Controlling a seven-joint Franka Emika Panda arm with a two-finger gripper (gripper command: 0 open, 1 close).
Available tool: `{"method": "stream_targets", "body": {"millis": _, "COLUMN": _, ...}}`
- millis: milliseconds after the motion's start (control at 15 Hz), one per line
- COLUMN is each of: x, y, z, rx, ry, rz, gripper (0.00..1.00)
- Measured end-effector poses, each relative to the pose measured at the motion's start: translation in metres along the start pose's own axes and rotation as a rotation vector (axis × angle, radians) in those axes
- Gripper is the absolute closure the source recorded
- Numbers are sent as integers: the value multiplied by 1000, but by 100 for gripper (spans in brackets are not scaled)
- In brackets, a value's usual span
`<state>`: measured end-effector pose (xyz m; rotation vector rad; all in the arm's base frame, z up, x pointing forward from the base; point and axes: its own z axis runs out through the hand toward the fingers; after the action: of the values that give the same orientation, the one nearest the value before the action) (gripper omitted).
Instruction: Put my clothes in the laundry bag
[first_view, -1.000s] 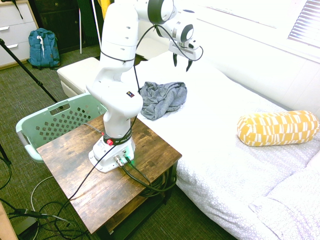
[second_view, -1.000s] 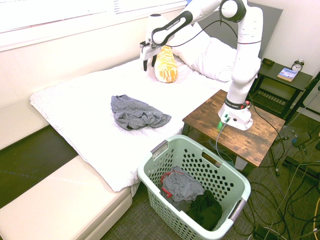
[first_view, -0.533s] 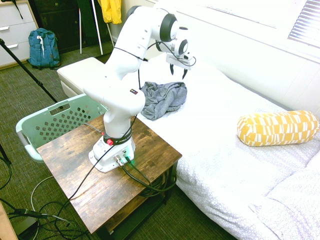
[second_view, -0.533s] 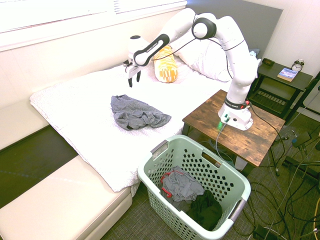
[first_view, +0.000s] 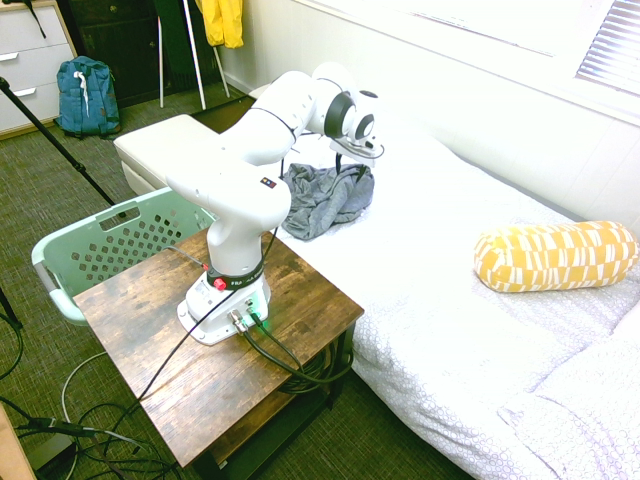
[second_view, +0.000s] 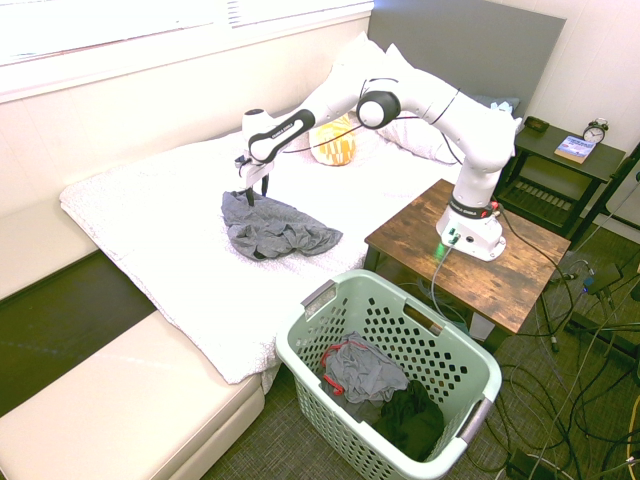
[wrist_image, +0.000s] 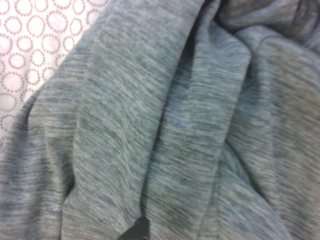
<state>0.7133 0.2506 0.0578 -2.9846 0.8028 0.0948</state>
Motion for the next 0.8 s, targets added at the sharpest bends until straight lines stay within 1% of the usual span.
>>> {"method": "stream_targets", "body": {"millis": 267, "x": -2, "y": -3, "z": 47, "rx": -32, "ry": -40, "rz": -4, "gripper": 0}}
{"method": "stream_targets", "body": {"millis": 467, "x": -24, "y": -14, "z": 79, "rx": -75, "ry": -54, "rz": -46, "gripper": 0}}
{"method": "stream_targets", "body": {"millis": 533, "x": -28, "y": -17, "z": 79, "rx": -80, "ry": -47, "rz": -55, "gripper": 100}}
{"method": "stream_targets", "body": {"millis": 800, "x": -23, "y": -17, "z": 72, "rx": -74, "ry": -39, "rz": -50, "gripper": 100}}
